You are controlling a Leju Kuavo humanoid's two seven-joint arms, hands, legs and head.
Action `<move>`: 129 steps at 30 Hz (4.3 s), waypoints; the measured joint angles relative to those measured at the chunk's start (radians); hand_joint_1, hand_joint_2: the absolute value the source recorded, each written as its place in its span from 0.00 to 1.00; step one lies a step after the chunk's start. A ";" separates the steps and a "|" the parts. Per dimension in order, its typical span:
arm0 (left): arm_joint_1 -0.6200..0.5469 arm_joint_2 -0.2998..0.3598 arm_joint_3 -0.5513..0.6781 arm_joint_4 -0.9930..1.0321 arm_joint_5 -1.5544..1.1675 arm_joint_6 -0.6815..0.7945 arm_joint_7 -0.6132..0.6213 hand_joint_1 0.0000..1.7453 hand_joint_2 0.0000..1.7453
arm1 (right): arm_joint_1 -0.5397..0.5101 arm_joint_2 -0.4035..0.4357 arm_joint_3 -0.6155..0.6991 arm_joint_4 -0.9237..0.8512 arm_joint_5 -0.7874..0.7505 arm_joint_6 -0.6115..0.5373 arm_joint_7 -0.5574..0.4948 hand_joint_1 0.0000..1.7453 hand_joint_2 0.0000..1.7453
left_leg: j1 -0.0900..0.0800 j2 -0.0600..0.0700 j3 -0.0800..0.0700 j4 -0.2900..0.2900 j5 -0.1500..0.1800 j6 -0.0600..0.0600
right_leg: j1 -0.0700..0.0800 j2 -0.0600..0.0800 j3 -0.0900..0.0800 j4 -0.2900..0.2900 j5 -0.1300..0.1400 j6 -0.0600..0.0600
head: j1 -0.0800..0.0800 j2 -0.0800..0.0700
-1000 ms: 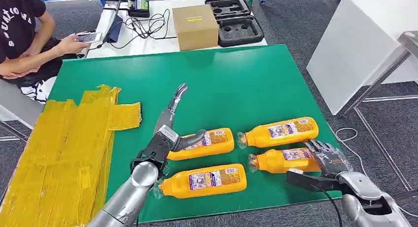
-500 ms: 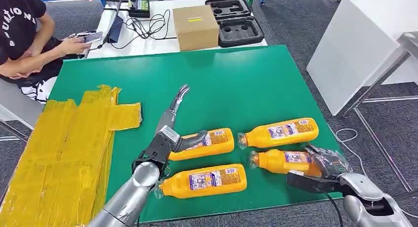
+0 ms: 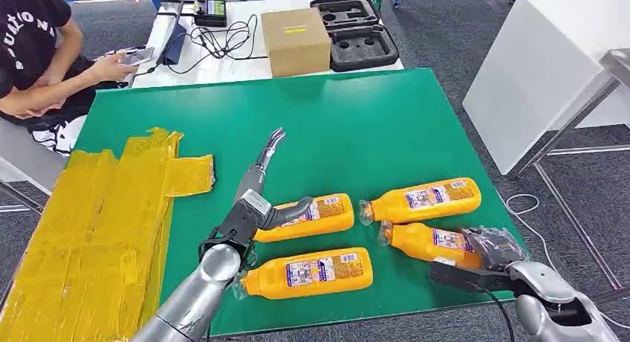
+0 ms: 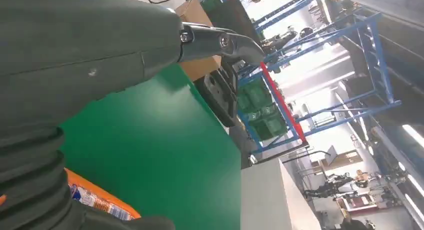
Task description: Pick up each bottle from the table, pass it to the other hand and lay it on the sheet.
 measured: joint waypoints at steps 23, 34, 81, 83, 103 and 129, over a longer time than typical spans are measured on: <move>0.004 0.000 0.000 0.000 -0.008 0.002 -0.001 0.00 1.00 | 0.085 0.103 -0.049 -0.095 -0.160 -0.179 -0.194 1.00 1.00 | 0.001 0.000 -0.003 0.000 -0.001 0.000 | 0.001 0.000 -0.002 0.001 0.000 0.000 | 0.000 0.000; 0.015 -0.007 0.002 0.000 -0.041 0.023 -0.001 0.00 1.00 | 0.122 0.344 -0.208 -0.243 -0.324 -0.361 -0.202 1.00 1.00 | 0.000 0.000 -0.006 0.000 -0.001 0.000 | 0.001 0.000 -0.005 0.001 0.000 0.000 | 0.000 0.000; -0.128 -0.036 -0.175 -0.050 0.606 -0.552 0.295 0.00 1.00 | -0.034 0.603 0.091 0.005 -0.345 -0.745 -0.294 1.00 1.00 | 0.000 0.000 -0.007 0.000 0.001 0.000 | 0.001 0.000 -0.006 0.001 0.000 0.000 | 0.000 0.000; -0.130 -0.036 -0.175 -0.050 0.606 -0.550 0.295 0.00 1.00 | -0.037 0.607 0.100 0.014 -0.346 -0.747 -0.295 1.00 1.00 | 0.000 0.000 -0.007 0.000 0.001 0.000 | 0.001 0.000 -0.006 0.001 0.000 0.000 | 0.000 0.000; -0.134 -0.022 -0.176 -0.039 0.620 -0.498 0.278 0.00 1.00 | -0.050 0.584 0.168 0.002 -0.747 -0.359 -0.380 1.00 1.00 | 0.000 0.000 -0.007 0.000 0.001 0.000 | 0.001 0.000 -0.006 0.001 0.000 0.000 | 0.000 0.000; -0.138 -0.022 -0.182 -0.036 0.620 -0.498 0.266 0.00 1.00 | -0.047 0.542 0.169 -0.034 -0.864 -0.212 -0.417 1.00 1.00 | 0.000 0.000 -0.007 0.000 0.001 0.000 | 0.001 0.000 -0.006 0.001 0.000 0.000 | 0.000 0.000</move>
